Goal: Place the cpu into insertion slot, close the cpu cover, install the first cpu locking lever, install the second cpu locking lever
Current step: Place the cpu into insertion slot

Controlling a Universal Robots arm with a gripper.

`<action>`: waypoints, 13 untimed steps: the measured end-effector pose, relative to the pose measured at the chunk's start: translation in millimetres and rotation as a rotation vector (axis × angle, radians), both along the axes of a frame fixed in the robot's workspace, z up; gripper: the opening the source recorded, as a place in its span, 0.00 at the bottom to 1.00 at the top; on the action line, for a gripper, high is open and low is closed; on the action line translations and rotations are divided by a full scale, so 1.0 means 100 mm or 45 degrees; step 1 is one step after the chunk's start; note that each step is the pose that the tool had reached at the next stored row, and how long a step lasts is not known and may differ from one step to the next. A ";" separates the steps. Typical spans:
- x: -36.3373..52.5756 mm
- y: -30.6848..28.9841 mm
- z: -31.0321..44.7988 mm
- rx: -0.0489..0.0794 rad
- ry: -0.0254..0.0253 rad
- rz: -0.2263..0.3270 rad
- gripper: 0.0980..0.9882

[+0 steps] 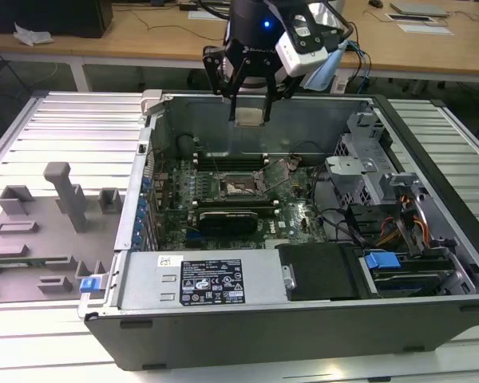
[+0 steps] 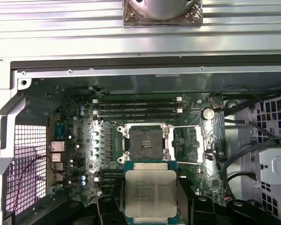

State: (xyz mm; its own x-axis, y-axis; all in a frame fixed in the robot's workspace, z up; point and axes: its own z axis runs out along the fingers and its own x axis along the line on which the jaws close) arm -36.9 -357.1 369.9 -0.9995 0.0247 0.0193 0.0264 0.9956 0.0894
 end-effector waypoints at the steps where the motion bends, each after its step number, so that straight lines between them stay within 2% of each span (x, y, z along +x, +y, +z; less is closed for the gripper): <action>1: 0.000 0.000 -0.031 0.000 0.0001 0.000 0.49; 13: 0.000 0.000 -0.153 0.000 0.0000 0.000 0.49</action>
